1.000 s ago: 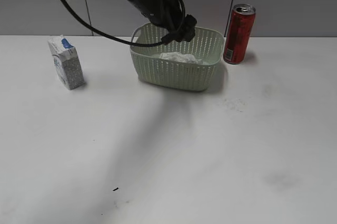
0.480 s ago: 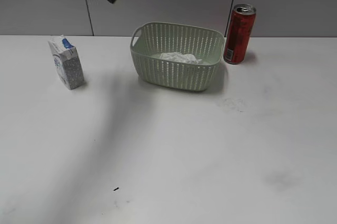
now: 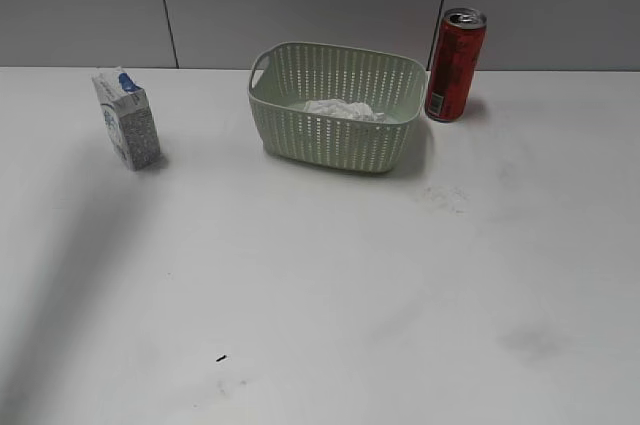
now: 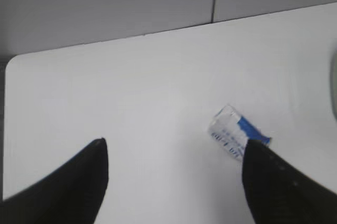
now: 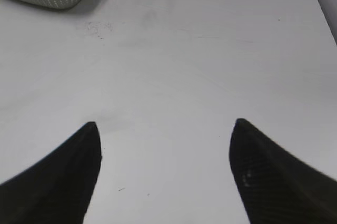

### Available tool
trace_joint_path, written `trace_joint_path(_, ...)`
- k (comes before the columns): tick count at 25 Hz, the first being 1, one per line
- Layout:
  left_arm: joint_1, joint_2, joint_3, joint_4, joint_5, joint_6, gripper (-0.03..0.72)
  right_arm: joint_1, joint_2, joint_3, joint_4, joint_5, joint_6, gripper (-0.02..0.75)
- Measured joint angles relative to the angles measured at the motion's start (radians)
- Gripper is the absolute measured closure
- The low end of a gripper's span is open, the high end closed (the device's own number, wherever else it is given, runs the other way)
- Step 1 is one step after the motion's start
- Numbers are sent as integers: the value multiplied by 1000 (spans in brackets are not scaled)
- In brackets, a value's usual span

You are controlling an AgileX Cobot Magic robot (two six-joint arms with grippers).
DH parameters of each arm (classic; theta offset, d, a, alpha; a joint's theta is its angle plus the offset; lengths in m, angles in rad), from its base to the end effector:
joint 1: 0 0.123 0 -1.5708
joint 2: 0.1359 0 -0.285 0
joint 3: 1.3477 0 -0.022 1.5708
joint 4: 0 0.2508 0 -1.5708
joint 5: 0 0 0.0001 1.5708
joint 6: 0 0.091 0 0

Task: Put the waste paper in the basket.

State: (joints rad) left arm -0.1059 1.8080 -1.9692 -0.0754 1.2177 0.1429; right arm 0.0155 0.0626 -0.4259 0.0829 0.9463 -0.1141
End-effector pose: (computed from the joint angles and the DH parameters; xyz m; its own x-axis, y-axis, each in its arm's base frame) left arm 0.3900 -0.0479 0.3965 -0.7968 0.2016 -0.5696 0.2397 0.9708 0.0082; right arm 0.0166 0.0064 0.2651 -0.4683 -0.0726 -0.8806 -0.1055 0.9941 -0.0259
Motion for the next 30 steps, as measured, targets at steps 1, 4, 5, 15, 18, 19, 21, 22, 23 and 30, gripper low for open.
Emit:
trace_joint_path(1,23,-26,42,0,0,3,107,0,0,0,0,0,0,166)
trace_joint_path(4,75,-133,193,0,0,27,111,0,0,0,0,0,0,166)
trace_joint_path(5,86,-165,254,0,0,34,113,0,0,0,0,0,0,166)
trace_joint_path(15,98,-623,840,2,-54,49,120,0,0,0,1,0,0,166)
trace_joint_path(18,98,-762,977,0,-82,49,121,0,0,0,1,0,0,166)
trace_joint_path(19,98,-803,1018,0,-87,49,121,0,0,0,1,0,0,166)
trace_joint_path(21,98,-900,1086,0,-93,49,121,0,0,0,1,0,0,166)
trace_joint_path(22,98,-947,1121,0,-96,49,121,0,0,0,1,0,0,166)
trace_joint_path(23,98,-986,1154,0,-96,49,121,0,0,0,1,0,0,166)
trace_joint_path(30,98,-1311,1336,-26,-83,49,121,0,0,0,1,0,0,166)
